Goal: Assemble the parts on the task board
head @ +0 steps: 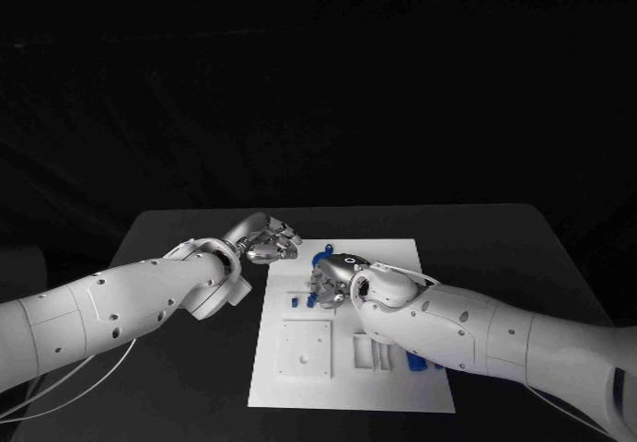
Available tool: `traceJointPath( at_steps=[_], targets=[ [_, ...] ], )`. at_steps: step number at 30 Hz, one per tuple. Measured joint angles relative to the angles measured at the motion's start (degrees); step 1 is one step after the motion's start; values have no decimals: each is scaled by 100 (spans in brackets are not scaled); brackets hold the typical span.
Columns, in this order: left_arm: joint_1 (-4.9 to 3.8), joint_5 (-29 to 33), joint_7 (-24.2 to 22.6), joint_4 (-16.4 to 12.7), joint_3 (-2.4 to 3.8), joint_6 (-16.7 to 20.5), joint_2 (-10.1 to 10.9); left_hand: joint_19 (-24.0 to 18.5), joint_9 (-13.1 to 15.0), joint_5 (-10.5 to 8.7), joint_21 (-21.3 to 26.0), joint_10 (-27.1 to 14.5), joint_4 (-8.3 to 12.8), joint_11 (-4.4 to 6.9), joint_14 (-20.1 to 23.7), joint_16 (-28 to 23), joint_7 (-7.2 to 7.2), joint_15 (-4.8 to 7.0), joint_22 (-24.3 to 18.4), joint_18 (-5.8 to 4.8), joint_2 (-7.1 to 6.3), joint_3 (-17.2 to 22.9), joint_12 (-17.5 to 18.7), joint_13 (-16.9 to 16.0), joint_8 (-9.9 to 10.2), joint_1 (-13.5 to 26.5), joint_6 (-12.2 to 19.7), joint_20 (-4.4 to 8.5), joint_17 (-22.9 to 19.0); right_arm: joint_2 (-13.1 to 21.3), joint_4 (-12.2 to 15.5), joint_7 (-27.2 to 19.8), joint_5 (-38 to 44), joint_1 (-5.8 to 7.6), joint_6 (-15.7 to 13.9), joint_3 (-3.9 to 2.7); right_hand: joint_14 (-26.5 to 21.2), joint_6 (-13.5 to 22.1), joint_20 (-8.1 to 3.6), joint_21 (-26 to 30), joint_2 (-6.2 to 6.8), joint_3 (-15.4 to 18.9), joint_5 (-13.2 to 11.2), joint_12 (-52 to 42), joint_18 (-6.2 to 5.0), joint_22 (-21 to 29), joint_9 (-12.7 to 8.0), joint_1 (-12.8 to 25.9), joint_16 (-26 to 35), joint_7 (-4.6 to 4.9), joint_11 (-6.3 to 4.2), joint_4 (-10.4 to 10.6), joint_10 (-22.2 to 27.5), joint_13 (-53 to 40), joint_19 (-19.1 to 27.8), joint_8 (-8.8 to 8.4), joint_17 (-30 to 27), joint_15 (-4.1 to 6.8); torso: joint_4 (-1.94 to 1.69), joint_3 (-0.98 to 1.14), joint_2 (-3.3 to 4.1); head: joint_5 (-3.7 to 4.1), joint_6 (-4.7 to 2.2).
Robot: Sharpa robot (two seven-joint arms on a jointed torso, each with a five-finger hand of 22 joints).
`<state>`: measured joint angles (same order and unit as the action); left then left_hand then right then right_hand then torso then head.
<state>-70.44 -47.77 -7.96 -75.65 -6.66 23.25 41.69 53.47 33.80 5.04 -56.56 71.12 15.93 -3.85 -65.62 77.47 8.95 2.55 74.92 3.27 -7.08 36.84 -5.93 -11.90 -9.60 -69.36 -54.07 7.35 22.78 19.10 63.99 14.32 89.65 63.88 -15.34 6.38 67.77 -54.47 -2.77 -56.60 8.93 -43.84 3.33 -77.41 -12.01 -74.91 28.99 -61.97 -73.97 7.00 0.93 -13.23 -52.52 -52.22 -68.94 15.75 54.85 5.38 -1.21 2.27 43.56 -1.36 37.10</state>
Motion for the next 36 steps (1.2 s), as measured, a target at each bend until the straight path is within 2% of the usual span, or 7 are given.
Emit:
traceJointPath(
  at_steps=[5,12,31,36],
  targets=[
    [-1,2,6,4,0,0,3,9,0,0,0,0,0,0,0,0,-7,0,0,-2,0,0,0,0,0,0,7,-9,0,5,-6,4,-3,-1,-2,1,0,-22,10,-28,-11,-220,0,5,2,0,-8,-11,8,20,0,67,0,-9,10,0,17,0,2,0,-2,-2,1],
    [-2,4,17,4,0,0,6,8,-5,0,0,0,-16,0,0,0,4,0,0,-13,0,16,0,0,0,0,37,-10,0,5,-23,14,3,-1,-11,1,0,-23,11,-29,-34,-350,0,6,2,0,-15,-34,8,19,0,85,0,-17,11,-1,24,0,2,0,-2,-4,1],
    [-3,7,36,-1,0,-1,13,8,-10,0,0,0,-16,1,0,0,2,0,-1,-17,0,16,0,-5,0,0,56,-12,0,-12,-59,80,58,-1,-34,2,-1,-35,21,-64,20,-338,0,10,2,0,-17,20,8,4,0,74,0,-30,19,-1,44,-1,1,1,-1,10,-5],
    [-3,8,38,-7,0,0,14,6,-15,0,0,0,-16,1,0,0,1,0,-1,-17,0,16,0,-4,0,0,56,-13,1,-22,-59,76,58,0,-17,16,-19,-23,22,-64,20,-337,114,26,2,-4,-23,20,41,16,20,74,20,-31,19,-1,51,-19,-1,-3,-1,9,1]
  ],
)
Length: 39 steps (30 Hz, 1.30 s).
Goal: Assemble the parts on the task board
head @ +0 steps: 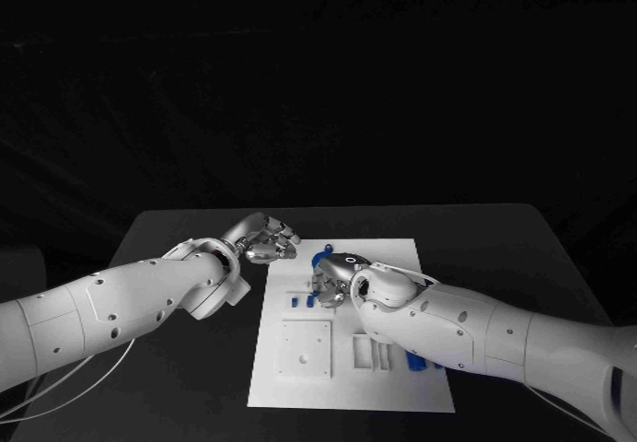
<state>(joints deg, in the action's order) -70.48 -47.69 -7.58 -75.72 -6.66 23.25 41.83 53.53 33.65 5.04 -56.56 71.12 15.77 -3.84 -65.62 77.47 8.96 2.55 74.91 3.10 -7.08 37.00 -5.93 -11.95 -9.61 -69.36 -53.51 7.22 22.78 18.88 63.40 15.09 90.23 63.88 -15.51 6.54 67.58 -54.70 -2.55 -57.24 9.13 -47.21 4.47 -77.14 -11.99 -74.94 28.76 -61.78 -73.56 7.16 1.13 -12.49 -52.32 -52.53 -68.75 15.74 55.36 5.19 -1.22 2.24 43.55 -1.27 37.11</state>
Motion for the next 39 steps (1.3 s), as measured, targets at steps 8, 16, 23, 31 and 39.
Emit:
traceJointPath(
  at_steps=[8,16,23,31,39],
  targets=[
    [-1,2,2,-11,0,0,0,14,0,0,0,-22,0,-22,0,0,13,0,0,-2,0,0,22,0,0,0,32,13,0,-16,-34,-1,-1,-3,44,41,-1,6,-11,0,-25,-143,108,2,0,0,0,-25,2,4,0,48,0,-14,30,0,15,0,-1,0,0,-1,8],
    [-1,3,4,-16,0,1,2,14,0,0,0,-22,0,-22,0,0,10,0,3,-3,0,0,22,0,0,0,36,12,0,-23,-61,2,-1,2,71,53,-1,3,-10,0,-31,-159,108,3,0,0,-1,-31,1,7,-1,64,41,-22,31,0,30,0,-1,1,1,0,12],
    [-1,4,5,-17,0,2,2,14,0,0,0,-22,0,-21,0,0,3,0,4,-3,0,0,22,1,0,0,41,12,0,-25,-67,6,-1,2,69,59,-1,-1,-2,-26,-8,-107,67,4,1,1,-3,54,0,10,-1,65,40,-29,39,0,43,0,-1,3,1,-3,14],
    [-1,5,6,-14,0,4,2,13,0,0,0,-22,0,-21,0,0,2,0,3,-4,0,0,22,1,0,0,41,11,0,-25,-65,8,-3,1,56,61,-2,-4,-1,-33,64,33,-70,5,0,1,-4,162,0,10,-1,107,40,-35,39,-1,51,0,-1,3,1,-6,15],
    [-2,6,7,-14,0,4,3,21,-5,0,0,-22,0,-21,0,0,0,0,3,-4,0,0,22,1,0,0,41,1,0,-26,-65,10,-9,0,45,62,-1,-4,0,-33,105,145,-70,15,1,2,-10,212,0,8,-1,145,40,-39,40,-1,58,0,1,3,1,-13,18]
  ],
)
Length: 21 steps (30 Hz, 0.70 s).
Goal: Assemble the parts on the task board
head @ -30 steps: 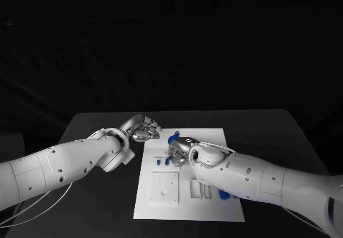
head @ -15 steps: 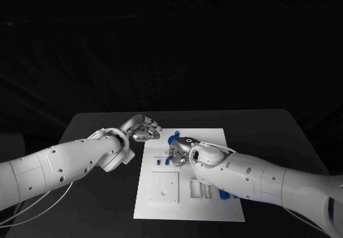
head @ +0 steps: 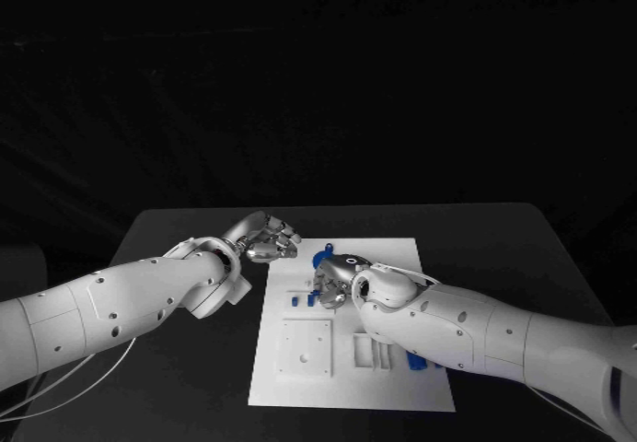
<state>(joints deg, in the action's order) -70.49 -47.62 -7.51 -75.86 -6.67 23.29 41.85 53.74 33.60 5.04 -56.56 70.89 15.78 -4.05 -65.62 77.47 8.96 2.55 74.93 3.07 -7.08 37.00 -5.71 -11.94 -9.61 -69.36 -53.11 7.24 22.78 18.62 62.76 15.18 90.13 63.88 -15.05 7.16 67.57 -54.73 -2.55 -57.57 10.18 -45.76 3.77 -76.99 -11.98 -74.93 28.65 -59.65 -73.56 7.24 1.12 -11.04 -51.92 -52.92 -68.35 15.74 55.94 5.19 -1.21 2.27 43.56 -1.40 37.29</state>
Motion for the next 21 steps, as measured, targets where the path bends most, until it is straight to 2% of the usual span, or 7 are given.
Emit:
traceJointPath(
  at_steps=[5,8,21],
  targets=[
    [0,1,1,0,0,2,1,-8,0,0,0,0,0,0,0,0,-4,0,0,0,0,0,0,0,0,0,-2,-8,0,0,3,0,-3,-1,-3,1,0,25,1,0,22,22,0,2,0,0,0,22,0,17,0,-10,0,0,0,0,5,0,0,0,0,-3,0],
    [-1,1,2,0,0,4,2,-8,0,0,0,0,0,0,0,0,-6,0,0,0,0,0,0,0,0,0,-2,-8,0,0,7,0,-6,-1,-4,1,-15,35,1,0,74,221,0,2,0,1,0,151,-1,25,0,-4,0,0,1,0,9,-15,0,-1,0,-4,-4],
    [-5,3,5,-1,0,8,5,-9,1,0,0,0,0,1,0,0,10,0,-1,0,0,0,0,-4,0,0,33,-10,0,-8,9,-1,-18,-2,-23,3,-20,46,8,0,45,331,-6,8,0,1,-1,175,25,34,21,-33,21,-4,15,0,13,-19,0,-2,-1,-12,-5]
  ],
)
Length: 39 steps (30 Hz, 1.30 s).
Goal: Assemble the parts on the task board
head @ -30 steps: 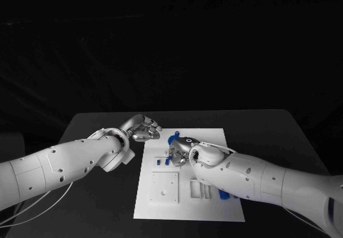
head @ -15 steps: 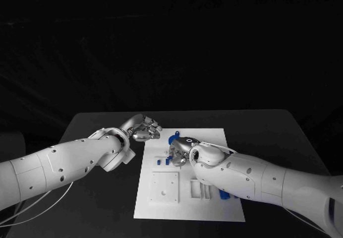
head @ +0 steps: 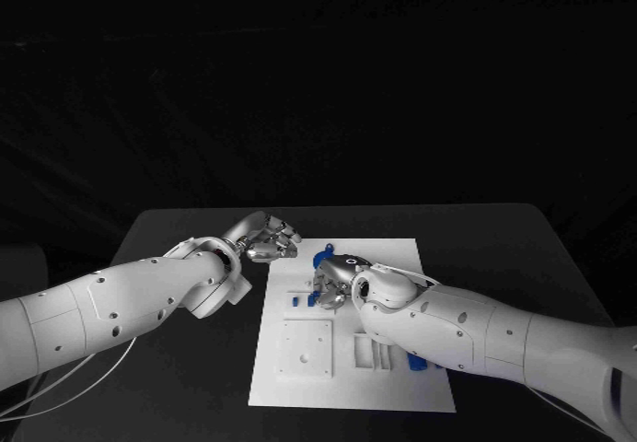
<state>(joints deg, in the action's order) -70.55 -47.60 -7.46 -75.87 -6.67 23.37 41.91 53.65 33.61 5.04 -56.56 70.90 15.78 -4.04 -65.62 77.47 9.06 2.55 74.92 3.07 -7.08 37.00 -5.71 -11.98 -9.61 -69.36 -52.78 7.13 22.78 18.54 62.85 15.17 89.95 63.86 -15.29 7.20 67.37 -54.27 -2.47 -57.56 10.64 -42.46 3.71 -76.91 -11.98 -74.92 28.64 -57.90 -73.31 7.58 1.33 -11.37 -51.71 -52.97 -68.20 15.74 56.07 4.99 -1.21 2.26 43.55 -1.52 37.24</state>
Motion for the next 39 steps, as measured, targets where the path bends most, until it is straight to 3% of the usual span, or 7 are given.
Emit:
traceJointPath(
  at_steps=[7,10,17,30,39],
  targets=[
    [-2,1,2,1,0,2,1,4,0,0,0,0,0,0,0,0,-8,0,-1,0,0,0,0,0,0,0,8,4,0,-1,-1,0,-5,-1,-1,1,-1,-21,-8,0,-190,-285,-60,4,0,0,10,-154,1,-23,1,278,0,0,26,22,16,-1,-2,-2,0,-5,-3],
    [-3,1,3,2,0,2,1,15,0,0,0,1,-16,1,0,0,-9,0,-1,0,0,16,0,1,0,0,8,15,0,-5,-6,0,-6,0,-3,1,-1,-51,-8,0,-190,-382,-60,5,0,0,20,-154,0,-53,0,349,0,1,26,52,22,0,-1,-1,0,-13,-4],
    [-4,1,6,3,0,3,1,24,-5,0,0,2,-16,2,0,0,-9,0,-1,-1,0,16,0,1,0,0,9,22,0,-14,-20,1,2,2,-1,0,-22,-146,-7,0,-289,-547,-60,12,1,1,56,-254,0,-120,-42,324,-1,0,26,117,36,20,-1,1,1,-21,1],
    [-6,4,11,7,0,2,2,24,-5,0,0,9,-16,9,0,0,-15,0,-2,-1,0,16,0,1,0,0,12,21,0,-21,-32,4,43,0,-14,0,-1,-194,-6,-24,-295,-587,-60,17,0,1,89,-260,-1,-160,-62,284,-21,-4,26,173,48,42,2,2,1,-26,1],
    [-6,175,11,18,0,0,10,31,-4,0,0,10,-18,10,-1,0,-28,0,-2,0,0,13,0,-5,0,0,9,12,-2,36,25,-33,58,-4,-255,2,21,-232,-5,-34,-295,-602,-61,-7,0,1,116,-260,-1,-178,-82,268,-42,-3,25,190,54,62,5,2,0,-19,-3]
  ],
)
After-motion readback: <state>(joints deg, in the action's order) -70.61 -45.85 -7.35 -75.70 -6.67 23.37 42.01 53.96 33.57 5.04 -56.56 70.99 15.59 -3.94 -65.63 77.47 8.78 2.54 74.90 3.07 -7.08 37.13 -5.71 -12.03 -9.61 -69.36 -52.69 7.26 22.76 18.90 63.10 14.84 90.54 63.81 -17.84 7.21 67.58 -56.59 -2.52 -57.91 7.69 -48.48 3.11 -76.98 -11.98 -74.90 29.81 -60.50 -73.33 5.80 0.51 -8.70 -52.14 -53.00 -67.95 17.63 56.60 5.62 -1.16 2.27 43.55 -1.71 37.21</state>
